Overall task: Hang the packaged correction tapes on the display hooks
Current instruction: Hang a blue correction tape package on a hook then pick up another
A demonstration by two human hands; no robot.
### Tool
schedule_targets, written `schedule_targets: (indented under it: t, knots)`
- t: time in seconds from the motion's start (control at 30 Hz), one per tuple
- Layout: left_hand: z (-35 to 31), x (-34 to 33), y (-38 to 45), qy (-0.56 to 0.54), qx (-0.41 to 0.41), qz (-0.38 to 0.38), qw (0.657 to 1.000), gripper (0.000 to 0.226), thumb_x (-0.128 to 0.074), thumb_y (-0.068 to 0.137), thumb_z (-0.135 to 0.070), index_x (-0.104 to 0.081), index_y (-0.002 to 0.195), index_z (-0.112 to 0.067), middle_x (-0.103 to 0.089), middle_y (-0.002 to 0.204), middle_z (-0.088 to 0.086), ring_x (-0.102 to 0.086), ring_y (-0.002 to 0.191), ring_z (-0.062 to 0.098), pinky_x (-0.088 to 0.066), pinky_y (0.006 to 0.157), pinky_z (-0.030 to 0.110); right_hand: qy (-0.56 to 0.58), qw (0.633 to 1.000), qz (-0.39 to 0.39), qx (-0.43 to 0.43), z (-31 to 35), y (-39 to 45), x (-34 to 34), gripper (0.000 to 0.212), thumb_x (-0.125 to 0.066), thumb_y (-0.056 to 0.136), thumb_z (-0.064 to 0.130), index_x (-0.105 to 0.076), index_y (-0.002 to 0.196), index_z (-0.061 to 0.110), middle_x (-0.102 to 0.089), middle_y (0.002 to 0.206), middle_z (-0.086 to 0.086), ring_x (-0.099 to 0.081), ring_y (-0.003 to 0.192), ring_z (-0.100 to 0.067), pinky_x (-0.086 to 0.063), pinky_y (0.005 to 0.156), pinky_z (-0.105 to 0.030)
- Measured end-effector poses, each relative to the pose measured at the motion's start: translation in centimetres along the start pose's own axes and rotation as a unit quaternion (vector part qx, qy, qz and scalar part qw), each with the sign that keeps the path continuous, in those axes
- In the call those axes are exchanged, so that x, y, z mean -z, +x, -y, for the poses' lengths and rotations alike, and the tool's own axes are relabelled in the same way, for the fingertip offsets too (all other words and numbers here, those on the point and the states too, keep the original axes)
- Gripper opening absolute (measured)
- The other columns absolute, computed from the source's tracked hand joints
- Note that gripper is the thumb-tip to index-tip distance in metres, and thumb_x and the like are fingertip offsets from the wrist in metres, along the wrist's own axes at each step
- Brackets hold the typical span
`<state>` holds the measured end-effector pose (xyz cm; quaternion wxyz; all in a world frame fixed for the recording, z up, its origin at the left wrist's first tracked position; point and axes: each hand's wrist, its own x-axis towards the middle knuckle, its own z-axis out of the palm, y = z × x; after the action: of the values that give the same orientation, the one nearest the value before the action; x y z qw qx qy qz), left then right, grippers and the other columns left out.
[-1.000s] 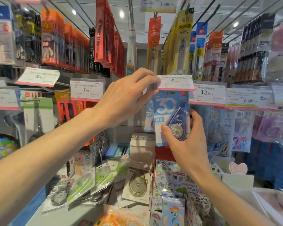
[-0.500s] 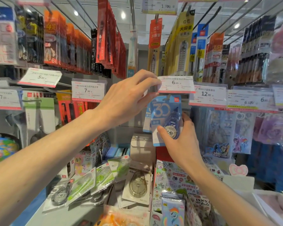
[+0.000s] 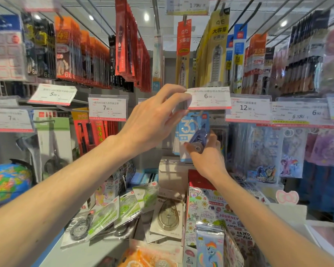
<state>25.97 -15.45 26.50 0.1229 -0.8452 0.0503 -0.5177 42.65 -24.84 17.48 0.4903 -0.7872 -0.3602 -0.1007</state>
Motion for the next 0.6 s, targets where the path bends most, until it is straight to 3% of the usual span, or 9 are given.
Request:
schedule_targets:
  t: [0.1, 0.17, 0.2, 0.3, 0.4, 0.5, 0.6]
  knots:
    - [0.0, -0.1, -0.8, -0.007, 0.012, 0.001, 1.0, 0.038, -0.052, 0.103, -0.032, -0.054, 0.138, -0.018, -0.049, 0.144, -0.001, -0.052, 0.074, 0.002, -0.058, 0.06, 0.043, 0.017, 1.0, 0.005, -0.007, -0.2, -0.5, -0.2, 0.076, -0.061, 0.085, 0.062, -0.029, 0.141, 0.021, -0.043, 0.138, -0.01, -0.057, 0.113, -0.034, -0.05, 0.091, -0.045]
    - [-0.1, 0.1, -1.8, -0.022, 0.022, 0.008, 0.999, 0.039, -0.05, 0.104, -0.035, -0.053, 0.139, -0.018, -0.049, 0.142, -0.002, -0.054, 0.075, 0.001, -0.058, 0.063, 0.041, 0.029, 1.0, 0.007, 0.0, -0.5, -0.8, -0.3, 0.06, -0.061, 0.085, 0.059, -0.046, 0.125, 0.017, -0.055, 0.118, -0.006, -0.061, 0.106, -0.03, -0.053, 0.087, -0.045]
    - [0.0, 0.2, -2.5, -0.03, 0.029, 0.011, 0.999, 0.039, -0.05, 0.104, -0.035, -0.054, 0.139, -0.017, -0.05, 0.141, -0.001, -0.056, 0.075, 0.002, -0.058, 0.065, 0.04, 0.032, 0.999, 0.011, 0.001, -0.6, -1.0, -0.4, 0.061, -0.061, 0.084, 0.061, -0.051, 0.122, 0.014, -0.059, 0.112, -0.004, -0.062, 0.104, -0.028, -0.054, 0.086, -0.044]
    - [0.9, 0.9, -5.8, -0.051, 0.069, 0.019, 0.996, 0.035, -0.054, 0.103, -0.031, -0.056, 0.135, -0.015, -0.053, 0.136, -0.002, -0.059, 0.076, 0.004, -0.056, 0.07, 0.04, -0.011, 1.0, 0.025, -0.009, -1.2, -1.5, -1.1, 0.089, -0.052, 0.069, 0.08, -0.052, 0.129, 0.014, -0.061, 0.124, -0.007, -0.062, 0.109, -0.025, -0.054, 0.089, -0.045]
    - [2.7, 1.5, -10.3, -0.072, 0.129, 0.029, 0.989, 0.035, -0.058, 0.101, -0.028, -0.056, 0.134, -0.017, -0.053, 0.132, -0.003, -0.061, 0.078, 0.01, -0.056, 0.072, 0.041, -0.06, 0.997, 0.052, -0.015, -2.3, -2.7, -2.3, 0.092, -0.048, 0.06, 0.09, -0.055, 0.12, 0.021, -0.064, 0.116, -0.006, -0.065, 0.099, -0.023, -0.056, 0.085, -0.045]
    - [4.8, 2.3, -15.0, -0.102, 0.192, 0.019, 0.976, 0.032, -0.063, 0.098, -0.025, -0.059, 0.129, -0.019, -0.053, 0.123, -0.005, -0.061, 0.077, 0.011, -0.054, 0.068, 0.038, -0.099, 0.994, 0.042, -0.016, -0.9, -4.9, -3.2, 0.083, -0.057, 0.07, 0.073, -0.047, 0.131, 0.018, -0.057, 0.122, -0.009, -0.062, 0.106, -0.029, -0.054, 0.09, -0.048]
    - [7.4, 3.3, -20.1, -0.098, 0.249, 0.041, 0.963, 0.032, -0.063, 0.097, -0.03, -0.059, 0.128, -0.025, -0.053, 0.119, -0.011, -0.059, 0.081, 0.009, -0.053, 0.073, 0.036, -0.169, 0.985, 0.02, -0.012, 0.1, -6.4, -4.7, 0.081, -0.065, 0.084, 0.055, -0.036, 0.146, 0.011, -0.05, 0.13, -0.015, -0.056, 0.117, -0.034, -0.05, 0.094, -0.045]
